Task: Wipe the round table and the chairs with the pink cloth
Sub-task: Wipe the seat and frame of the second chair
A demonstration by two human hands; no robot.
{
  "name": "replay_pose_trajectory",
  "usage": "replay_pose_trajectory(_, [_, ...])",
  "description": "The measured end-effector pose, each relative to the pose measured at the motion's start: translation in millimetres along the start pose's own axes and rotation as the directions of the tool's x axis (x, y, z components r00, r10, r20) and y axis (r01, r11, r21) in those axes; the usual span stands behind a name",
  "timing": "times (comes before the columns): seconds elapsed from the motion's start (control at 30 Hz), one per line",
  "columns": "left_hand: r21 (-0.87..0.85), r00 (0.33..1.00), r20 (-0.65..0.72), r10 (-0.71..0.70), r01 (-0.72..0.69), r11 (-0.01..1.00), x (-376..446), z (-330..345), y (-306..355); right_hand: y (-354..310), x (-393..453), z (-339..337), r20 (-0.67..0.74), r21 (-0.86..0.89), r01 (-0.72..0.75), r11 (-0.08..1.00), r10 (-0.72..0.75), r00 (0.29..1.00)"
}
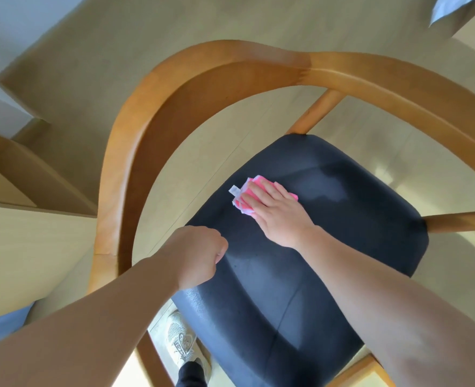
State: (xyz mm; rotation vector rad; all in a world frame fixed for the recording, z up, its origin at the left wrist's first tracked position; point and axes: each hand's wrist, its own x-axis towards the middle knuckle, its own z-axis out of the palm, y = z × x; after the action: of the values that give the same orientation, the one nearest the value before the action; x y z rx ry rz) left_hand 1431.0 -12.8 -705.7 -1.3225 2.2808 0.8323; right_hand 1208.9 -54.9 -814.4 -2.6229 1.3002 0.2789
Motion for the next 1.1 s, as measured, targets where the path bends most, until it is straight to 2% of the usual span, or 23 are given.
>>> replay_pose_trajectory(0.07, [-0.023,1.0,-0.027,-0.001,0.0,1.0,3,0,0,18,7,-2,0.004,-0.025,-0.002,1.0,0.002,1.0])
replay_pose_trajectory(0.27, [-0.062,1.0,-0.03,0.003,-0.005,0.998,6,6,1,72,13,-10,-0.14,0.062,-0.197,0.978,0.204,0.969])
replay_pose_trajectory(0.4, [-0.048,0.999,-0.003,-0.051,0.051,0.998,8,4,-1,99,19,-9,-0.102,0.208,-0.487,0.848,0.514,0.852])
replay_pose_trajectory(0.47, [-0.013,0.997,0.023,-0.071,0.072,0.997,6,4,-2,93,23,-5,-0.087,0.189,-0.543,0.818,0.565,0.82])
replay_pose_trajectory(0.53, [0.009,0.997,0.047,-0.063,0.063,0.998,3,5,-3,81,29,-5,-0.089,0.134,-0.508,0.851,0.521,0.849])
replay_pose_trajectory(0.63, [0.017,0.998,0.045,-0.047,0.047,0.999,3,3,-6,73,50,-15,-0.069,0.1,-0.375,0.921,0.383,0.921])
replay_pose_trajectory(0.77, [0.027,0.995,0.067,-0.07,0.069,0.997,5,1,-7,57,79,-25,0.004,0.114,-0.367,0.923,0.369,0.929])
replay_pose_trajectory(0.8, [0.034,0.994,0.08,-0.073,0.071,0.997,5,1,-7,49,80,-26,0.003,0.097,-0.324,0.941,0.326,0.946])
replay_pose_trajectory(0.87, [0.062,0.991,0.106,-0.076,0.07,0.996,5,0,-7,24,72,-23,-0.007,0.058,-0.162,0.985,0.163,0.987])
replay_pose_trajectory(0.93, [0.116,0.991,0.118,-0.062,0.048,0.992,5,-3,-5,-1,53,-17,0.002,0.076,-0.066,0.995,0.066,0.998])
replay_pose_trajectory(1.1, [0.234,0.988,0.145,-0.047,0.011,0.972,-4,-12,-3,-52,-6,9,-0.003,0.106,-0.054,0.993,0.055,0.999])
